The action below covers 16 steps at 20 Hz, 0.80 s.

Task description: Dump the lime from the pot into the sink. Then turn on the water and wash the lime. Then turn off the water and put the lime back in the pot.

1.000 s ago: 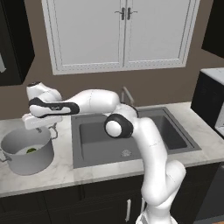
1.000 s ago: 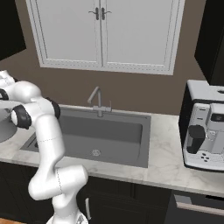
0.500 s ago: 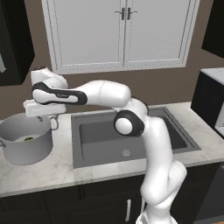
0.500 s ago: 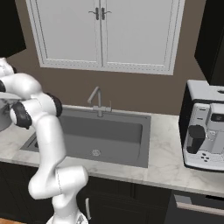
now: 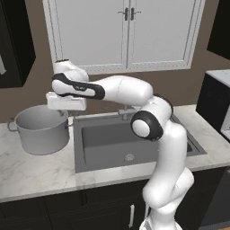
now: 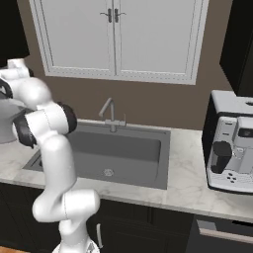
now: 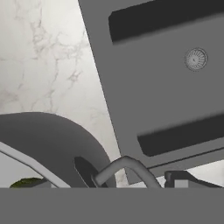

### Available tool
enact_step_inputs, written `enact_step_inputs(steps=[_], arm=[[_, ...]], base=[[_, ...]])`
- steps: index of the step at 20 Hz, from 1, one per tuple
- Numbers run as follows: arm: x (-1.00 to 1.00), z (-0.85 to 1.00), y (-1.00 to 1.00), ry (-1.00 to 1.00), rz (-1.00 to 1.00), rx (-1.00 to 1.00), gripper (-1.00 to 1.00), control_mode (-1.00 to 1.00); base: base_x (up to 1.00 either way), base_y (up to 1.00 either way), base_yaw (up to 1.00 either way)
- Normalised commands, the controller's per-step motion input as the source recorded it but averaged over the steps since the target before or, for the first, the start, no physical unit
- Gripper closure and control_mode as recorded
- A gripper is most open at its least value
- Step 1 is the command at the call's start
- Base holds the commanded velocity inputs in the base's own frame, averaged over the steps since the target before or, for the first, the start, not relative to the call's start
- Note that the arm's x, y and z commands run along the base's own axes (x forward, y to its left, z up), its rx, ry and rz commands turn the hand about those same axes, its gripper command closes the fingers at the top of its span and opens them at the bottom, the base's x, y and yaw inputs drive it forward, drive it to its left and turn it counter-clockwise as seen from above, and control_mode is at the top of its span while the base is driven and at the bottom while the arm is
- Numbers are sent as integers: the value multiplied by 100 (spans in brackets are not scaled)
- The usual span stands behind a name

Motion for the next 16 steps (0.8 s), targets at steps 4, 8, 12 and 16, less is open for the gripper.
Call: enact_step_inputs(steps=[4, 8, 12, 16], arm=[[-24, 30, -92, 0, -43, 21, 100, -100], [-18, 24, -77, 0, -48, 23, 100, -100], [-3, 8, -63, 0, -53, 22, 100, -100], [4, 0, -36, 0, -48, 19, 100, -100]], base=[[0, 0, 0], [0, 0, 0], [0, 0, 0], [0, 0, 0]])
